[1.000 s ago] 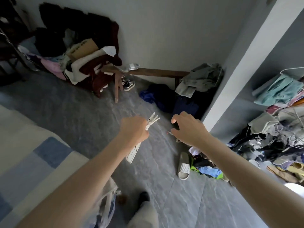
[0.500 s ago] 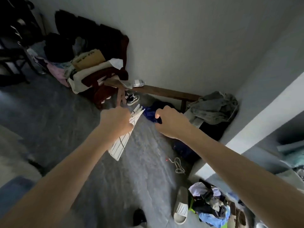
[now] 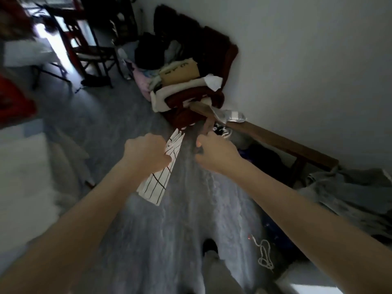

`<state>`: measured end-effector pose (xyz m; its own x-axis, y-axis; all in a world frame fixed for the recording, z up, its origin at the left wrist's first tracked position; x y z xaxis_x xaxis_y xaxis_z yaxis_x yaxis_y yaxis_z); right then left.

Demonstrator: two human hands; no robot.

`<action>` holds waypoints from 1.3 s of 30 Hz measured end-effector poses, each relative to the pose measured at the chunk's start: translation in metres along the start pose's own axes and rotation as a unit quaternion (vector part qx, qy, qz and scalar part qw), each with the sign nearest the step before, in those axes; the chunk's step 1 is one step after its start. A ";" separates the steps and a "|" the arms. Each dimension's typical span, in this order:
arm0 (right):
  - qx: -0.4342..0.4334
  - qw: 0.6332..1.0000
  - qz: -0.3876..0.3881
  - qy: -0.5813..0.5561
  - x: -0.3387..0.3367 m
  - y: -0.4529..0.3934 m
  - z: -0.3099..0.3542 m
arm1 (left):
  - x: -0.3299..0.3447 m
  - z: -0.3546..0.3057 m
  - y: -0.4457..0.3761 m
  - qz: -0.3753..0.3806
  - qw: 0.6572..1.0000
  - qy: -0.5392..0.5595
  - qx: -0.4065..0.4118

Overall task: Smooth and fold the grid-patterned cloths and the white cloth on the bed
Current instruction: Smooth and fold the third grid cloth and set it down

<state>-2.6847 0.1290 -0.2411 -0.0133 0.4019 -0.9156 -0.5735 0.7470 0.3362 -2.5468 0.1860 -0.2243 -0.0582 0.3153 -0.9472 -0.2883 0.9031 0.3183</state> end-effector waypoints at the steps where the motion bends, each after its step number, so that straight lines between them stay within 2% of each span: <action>1: -0.015 1.000 0.003 0.009 -0.002 -0.021 0.009 | 0.002 0.015 -0.012 0.002 1.000 0.003 -0.019; 10: -0.143 0.983 0.083 0.083 -0.020 -0.204 0.083 | -0.001 0.130 -0.116 0.033 0.981 0.074 -0.174; 12: -0.189 0.973 0.088 0.101 -0.026 -0.239 0.109 | -0.009 0.156 -0.124 0.016 0.972 0.093 -0.214; 15: -0.250 0.957 0.106 0.107 -0.028 -0.277 0.158 | -0.007 0.199 -0.118 0.008 0.952 0.130 -0.277; 23: -0.403 0.889 0.152 0.156 0.002 -0.315 0.314 | 0.030 0.318 -0.075 0.061 0.876 0.190 -0.439; 28: -0.441 0.860 0.178 0.186 0.027 -0.345 0.407 | 0.059 0.397 -0.067 0.080 0.845 0.217 -0.482; 35: -0.478 0.836 0.177 0.203 0.023 -0.401 0.543 | 0.063 0.532 -0.077 0.045 0.833 0.247 -0.493; 39: -0.485 0.829 0.191 0.203 0.031 -0.429 0.593 | 0.087 0.589 -0.092 0.029 0.818 0.308 -0.484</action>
<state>-1.9535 0.1354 -0.2832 -0.5076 0.1529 -0.8479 -0.8499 -0.2502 0.4637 -1.9620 0.3020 -0.3135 -0.4835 -0.1279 -0.8660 -0.8729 0.1441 0.4661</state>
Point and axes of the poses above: each hand's wrist, its own y-axis away from the middle knuckle, its own x-axis out of the palm, z = x × y, the point moved 10 cm from there along -y, towards the middle knuckle, and after that the axes turned 13 degrees about z, right-handed, at the moved point
